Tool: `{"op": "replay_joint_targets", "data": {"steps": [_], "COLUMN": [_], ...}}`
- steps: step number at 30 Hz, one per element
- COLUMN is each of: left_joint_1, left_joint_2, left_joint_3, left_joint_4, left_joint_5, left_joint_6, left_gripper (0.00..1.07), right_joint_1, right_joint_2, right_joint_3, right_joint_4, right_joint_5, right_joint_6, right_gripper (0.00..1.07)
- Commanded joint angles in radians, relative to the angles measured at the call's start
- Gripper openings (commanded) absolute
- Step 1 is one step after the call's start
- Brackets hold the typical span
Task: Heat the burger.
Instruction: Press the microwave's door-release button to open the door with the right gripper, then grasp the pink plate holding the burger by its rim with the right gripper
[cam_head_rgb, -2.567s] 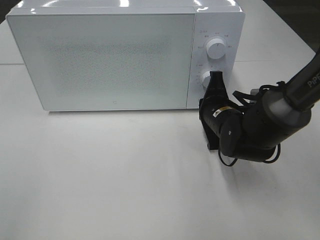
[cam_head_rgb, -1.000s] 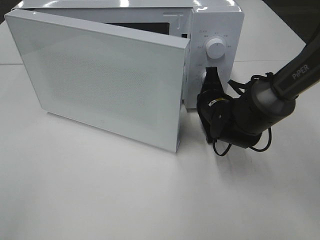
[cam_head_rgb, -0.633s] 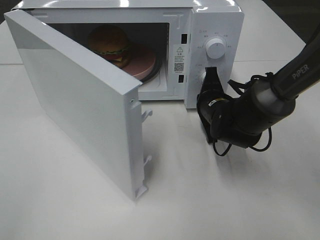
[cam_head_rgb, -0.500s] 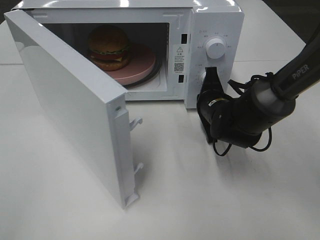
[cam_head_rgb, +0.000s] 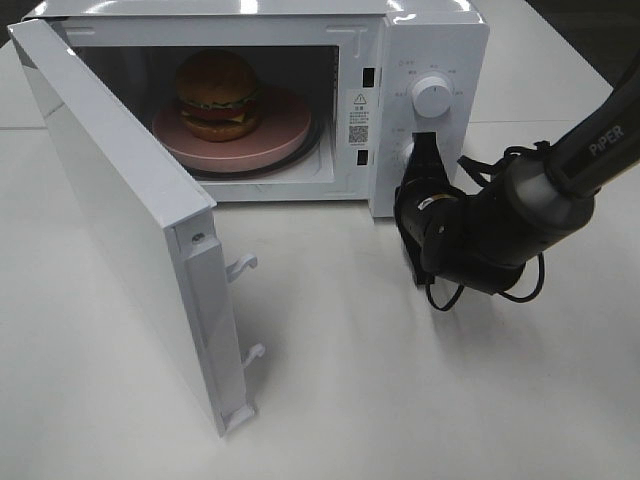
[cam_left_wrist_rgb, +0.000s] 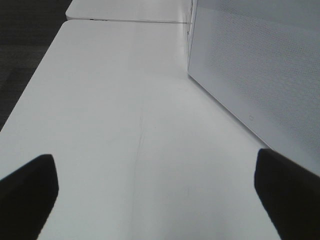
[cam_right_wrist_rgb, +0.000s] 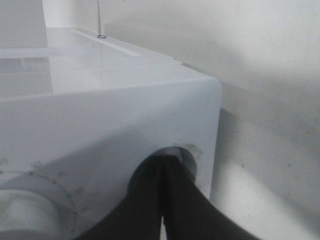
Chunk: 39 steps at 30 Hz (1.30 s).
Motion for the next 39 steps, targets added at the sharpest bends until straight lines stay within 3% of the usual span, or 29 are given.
{"op": "replay_joint_targets", "data": {"steps": [1,8,19,39], "left_joint_1": [0.003,0.003,0.003,0.003], "left_joint_2": [-0.022,-0.022,-0.022,-0.022], "left_joint_3": [0.002,0.002,0.002,0.002], "left_joint_4": [-0.003,-0.003,-0.003,-0.003], "left_joint_5": [-0.01,-0.01,-0.01,-0.01], "left_joint_6": [0.0,0.0,0.0,0.0], "left_gripper": [1.0,1.0,1.0,1.0], "right_joint_1": [-0.009,0.003,0.003,-0.048], "right_joint_2": [-0.049,-0.113,-0.19,-0.485], "right_joint_3": [-0.017,0.078,0.14,0.174], "right_joint_4": [-0.075,-0.079,-0.077,-0.085], "right_joint_5": [-0.164,0.004,0.179,0.757], "right_joint_6": [-0.005,-0.008,-0.08,-0.818], "right_gripper": [0.0,0.0,0.0,0.0]}}
